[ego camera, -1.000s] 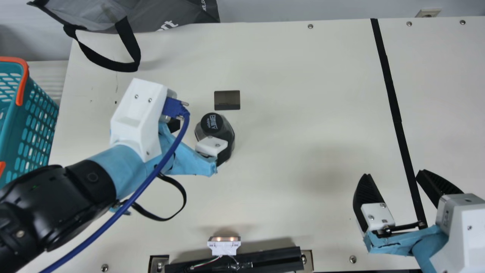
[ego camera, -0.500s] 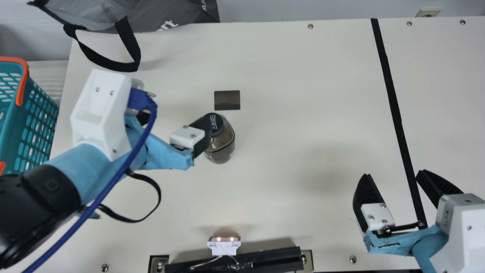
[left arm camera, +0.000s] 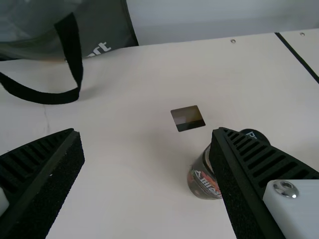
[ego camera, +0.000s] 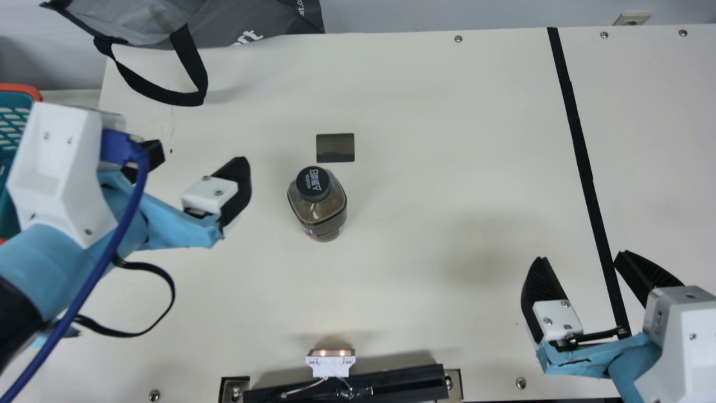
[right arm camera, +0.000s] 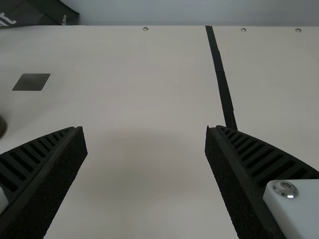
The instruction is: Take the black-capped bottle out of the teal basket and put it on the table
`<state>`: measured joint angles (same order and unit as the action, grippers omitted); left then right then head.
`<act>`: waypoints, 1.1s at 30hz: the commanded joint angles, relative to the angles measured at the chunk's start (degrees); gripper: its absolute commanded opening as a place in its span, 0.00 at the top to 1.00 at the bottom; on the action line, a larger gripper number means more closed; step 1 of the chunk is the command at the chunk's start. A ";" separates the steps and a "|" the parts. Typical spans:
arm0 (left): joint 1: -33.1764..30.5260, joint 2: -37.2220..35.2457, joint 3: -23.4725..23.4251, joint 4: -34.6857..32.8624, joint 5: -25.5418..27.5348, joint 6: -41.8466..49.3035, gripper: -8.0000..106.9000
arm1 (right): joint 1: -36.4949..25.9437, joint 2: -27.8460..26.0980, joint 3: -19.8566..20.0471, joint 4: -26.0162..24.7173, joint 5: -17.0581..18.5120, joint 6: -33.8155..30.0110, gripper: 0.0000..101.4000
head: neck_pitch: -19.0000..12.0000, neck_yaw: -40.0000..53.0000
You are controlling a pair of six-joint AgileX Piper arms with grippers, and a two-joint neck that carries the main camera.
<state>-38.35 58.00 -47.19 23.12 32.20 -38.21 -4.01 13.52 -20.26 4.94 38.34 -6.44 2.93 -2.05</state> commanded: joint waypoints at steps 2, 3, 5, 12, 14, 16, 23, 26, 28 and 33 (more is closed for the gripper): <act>1.22 -1.81 0.36 0.24 0.39 0.71 0.00 | 0.00 0.00 0.00 0.00 0.00 0.00 0.10 | -0.21 0.47; 1.65 -2.43 0.48 0.29 0.60 1.02 0.00 | 0.00 0.00 0.00 0.00 0.00 0.00 0.10 | -0.21 0.47; 2.51 -3.58 0.71 0.31 0.98 1.64 0.00 | 0.00 0.00 0.00 0.00 0.00 0.00 0.10 | -0.21 0.47; 6.16 -7.77 1.89 0.13 1.79 4.04 0.00 | 0.00 0.00 0.00 0.00 0.00 0.00 0.10 | -0.21 0.47; 7.41 -9.04 2.37 0.19 1.88 4.69 0.00 | 0.00 0.00 0.00 0.00 0.00 0.00 0.10 | -0.21 0.47; 8.80 -10.34 2.99 0.10 1.74 5.51 0.00 | 0.00 0.00 0.00 0.00 0.00 0.00 0.10 | -0.21 0.47; 13.29 -14.77 5.73 -1.03 0.98 8.85 0.00 | 0.00 0.00 0.00 0.00 -0.06 0.00 0.10 | -0.21 0.47; 14.81 -16.62 7.17 -1.90 0.70 10.43 0.00 | 0.00 0.00 0.00 0.00 -0.06 0.00 0.10 | -0.21 0.47; 15.68 -17.73 8.13 -2.57 0.54 11.48 0.00 | 0.00 0.00 0.00 0.00 -0.06 0.00 0.10 | -0.21 0.47; 17.33 -20.09 10.41 -4.55 0.38 14.18 0.00 | 0.00 0.00 0.00 0.00 -0.06 0.00 0.10 | -0.21 0.47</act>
<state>-21.18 38.24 -37.18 18.99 32.64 -24.62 -4.01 13.52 -20.26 4.94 38.28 -6.44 2.93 -2.05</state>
